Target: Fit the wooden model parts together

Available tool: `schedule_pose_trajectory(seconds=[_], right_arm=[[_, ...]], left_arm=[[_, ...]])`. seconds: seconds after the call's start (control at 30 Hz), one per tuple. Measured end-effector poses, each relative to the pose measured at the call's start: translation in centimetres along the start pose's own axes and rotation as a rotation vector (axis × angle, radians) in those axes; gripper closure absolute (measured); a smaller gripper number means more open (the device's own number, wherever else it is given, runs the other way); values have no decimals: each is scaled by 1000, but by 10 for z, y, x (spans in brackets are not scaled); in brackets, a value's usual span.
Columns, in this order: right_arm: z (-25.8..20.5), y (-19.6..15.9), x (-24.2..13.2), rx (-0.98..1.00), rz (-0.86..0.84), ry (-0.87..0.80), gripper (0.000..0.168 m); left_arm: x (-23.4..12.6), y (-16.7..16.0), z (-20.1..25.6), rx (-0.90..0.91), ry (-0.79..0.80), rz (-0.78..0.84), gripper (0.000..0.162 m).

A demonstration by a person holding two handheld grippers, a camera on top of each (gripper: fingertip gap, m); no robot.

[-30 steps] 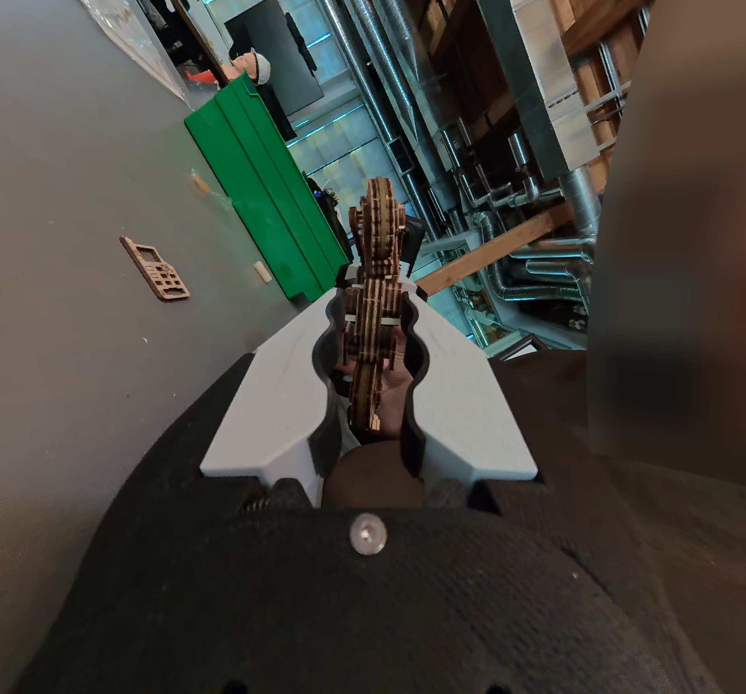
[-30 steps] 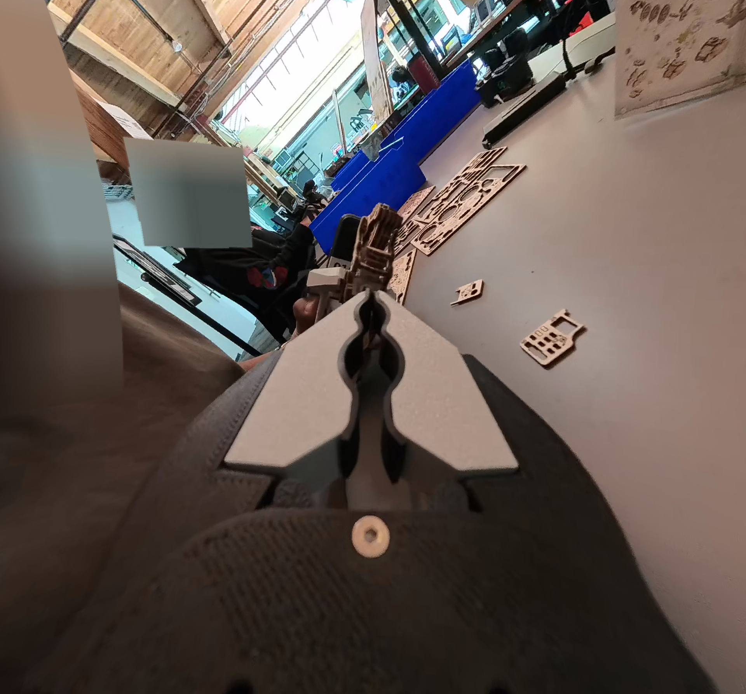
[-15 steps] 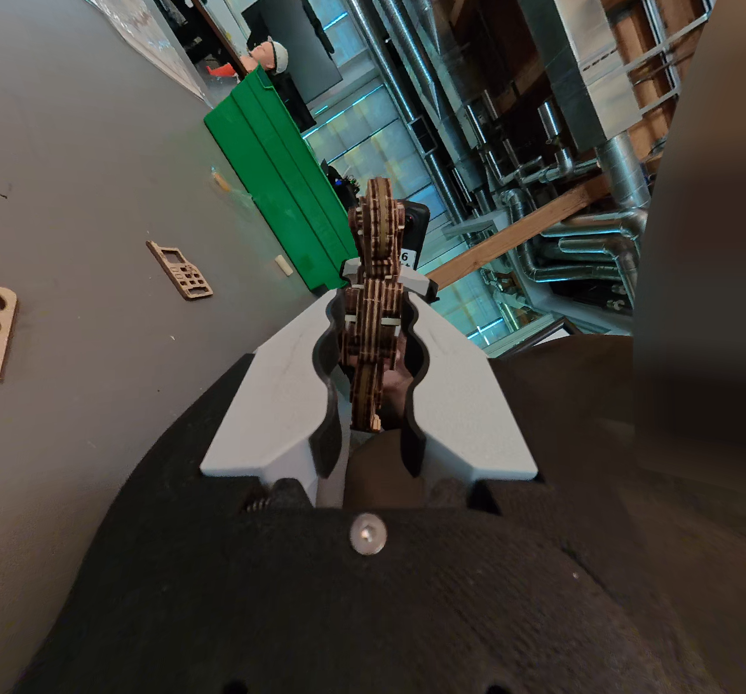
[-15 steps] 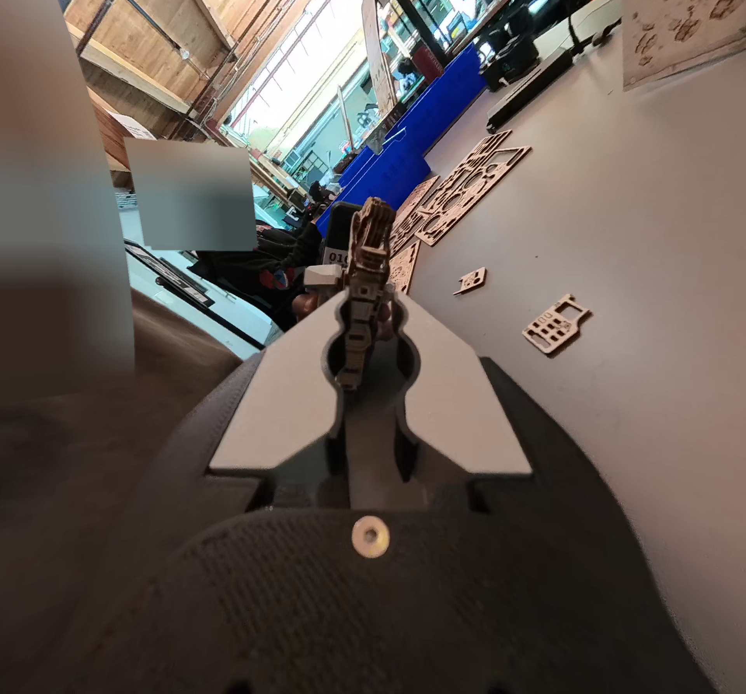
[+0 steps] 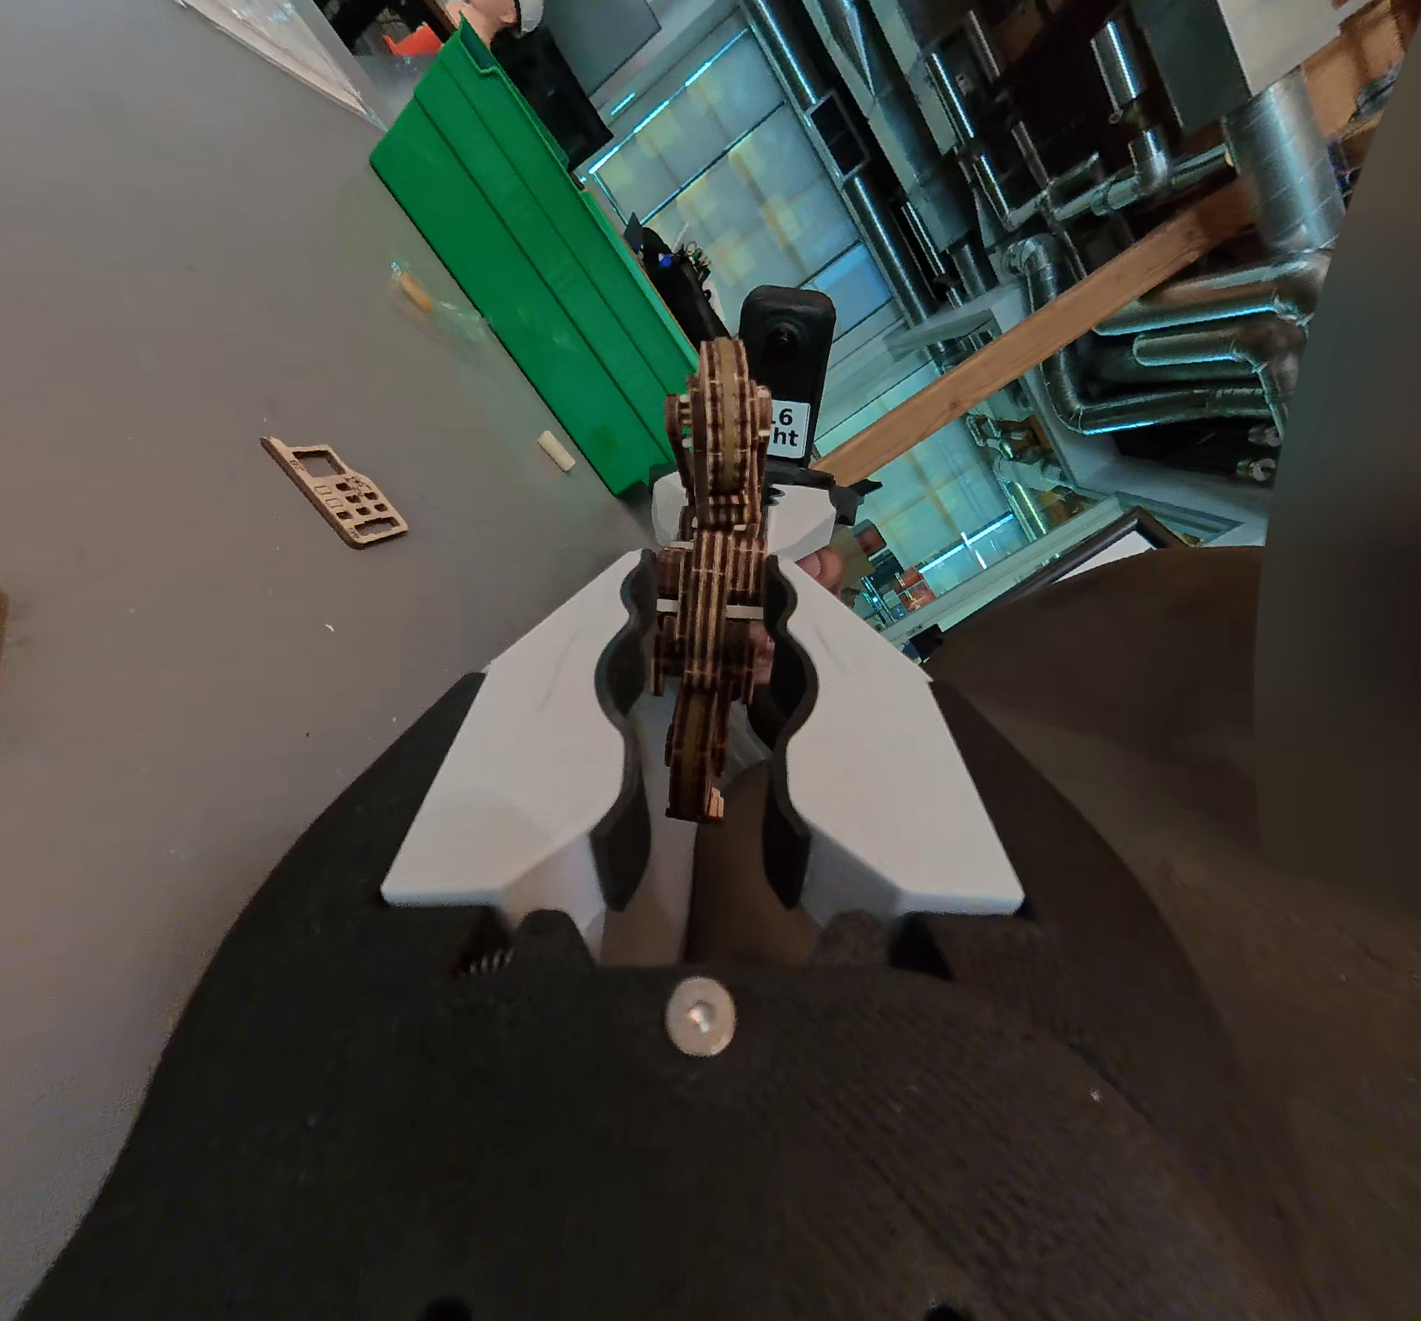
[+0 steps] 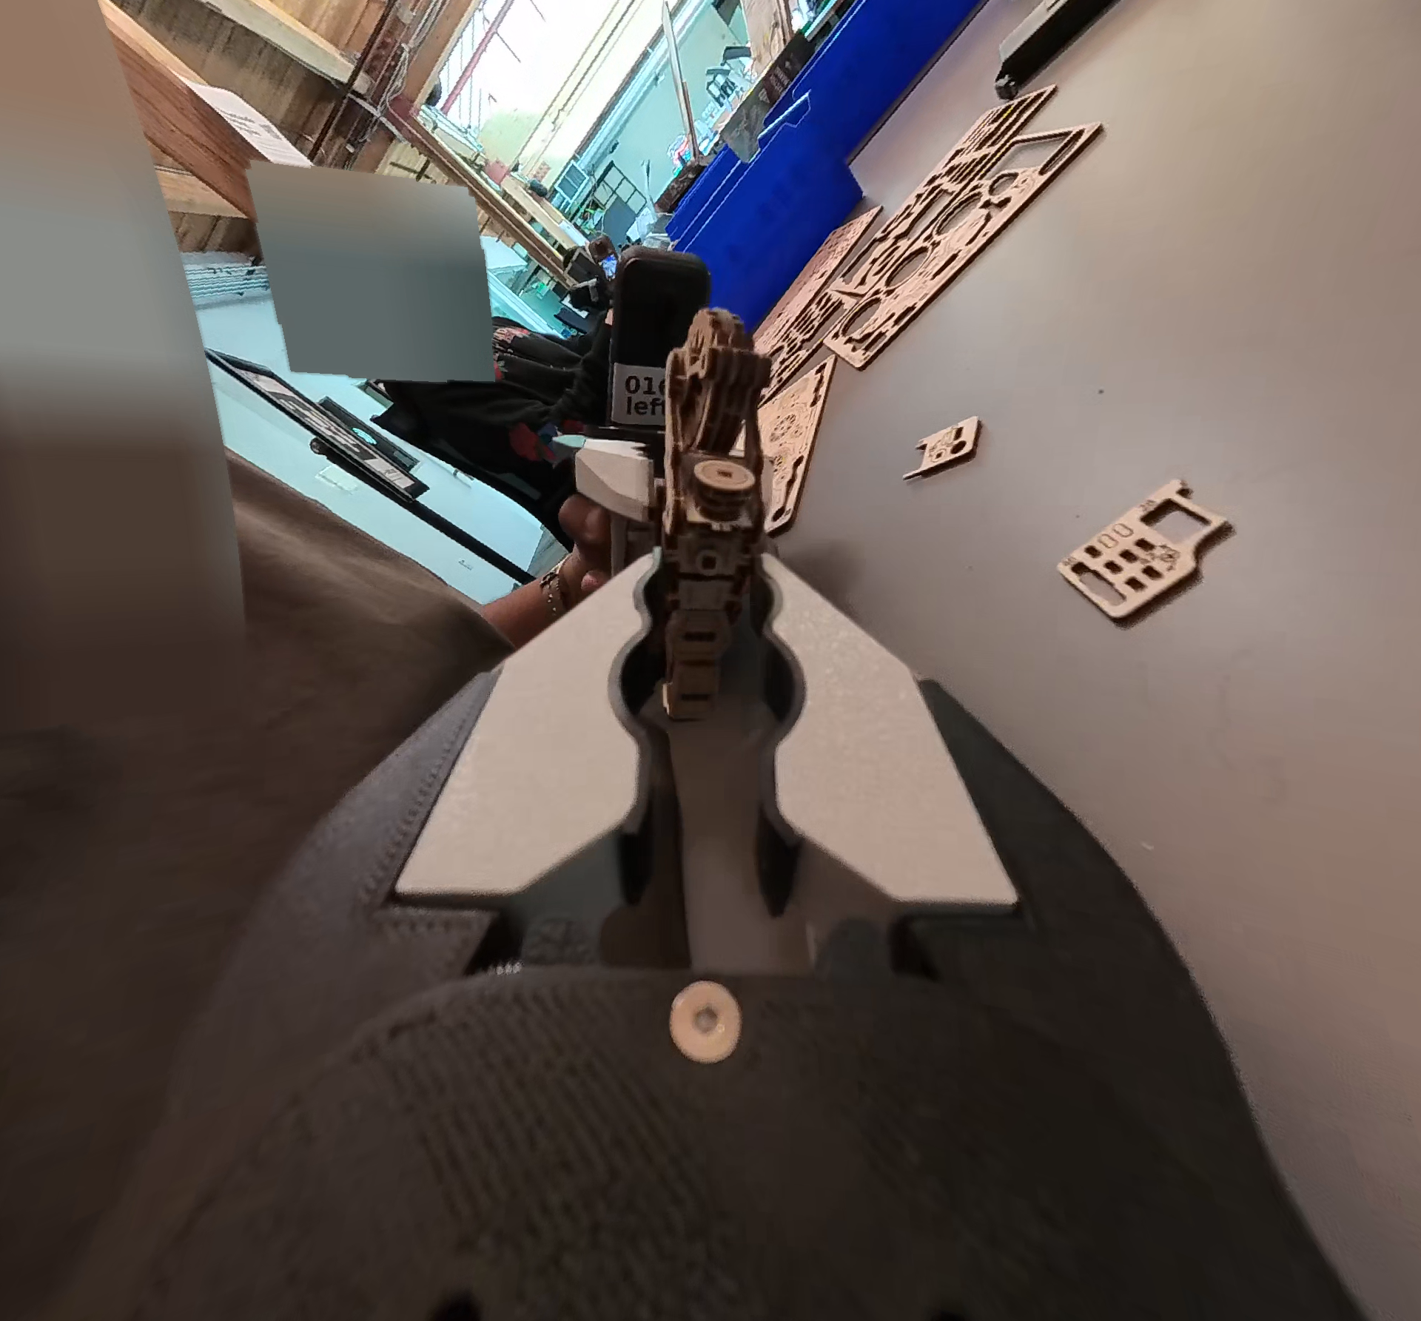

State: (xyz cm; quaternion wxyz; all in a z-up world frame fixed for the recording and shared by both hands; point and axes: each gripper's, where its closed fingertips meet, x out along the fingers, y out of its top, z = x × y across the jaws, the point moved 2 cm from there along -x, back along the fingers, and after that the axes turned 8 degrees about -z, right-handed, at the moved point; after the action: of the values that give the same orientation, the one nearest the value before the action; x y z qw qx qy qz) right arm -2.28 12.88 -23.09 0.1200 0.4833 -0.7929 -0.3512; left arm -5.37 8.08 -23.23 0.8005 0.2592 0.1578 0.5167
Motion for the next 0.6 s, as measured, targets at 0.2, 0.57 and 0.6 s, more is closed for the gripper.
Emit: schedule_pose_trajectory(seconds=[0.2,0.57,0.6], right_arm=[[-1,2,0,1,10,8,150],[-2,10,-3,78,110,37,150],[-2,10,-2,78,108,36,150]], left_arm=[[0,3,2,28,18,38,138],[2,6,4,-17,1,155,137],[1,7,3,-16,3,153,137]])
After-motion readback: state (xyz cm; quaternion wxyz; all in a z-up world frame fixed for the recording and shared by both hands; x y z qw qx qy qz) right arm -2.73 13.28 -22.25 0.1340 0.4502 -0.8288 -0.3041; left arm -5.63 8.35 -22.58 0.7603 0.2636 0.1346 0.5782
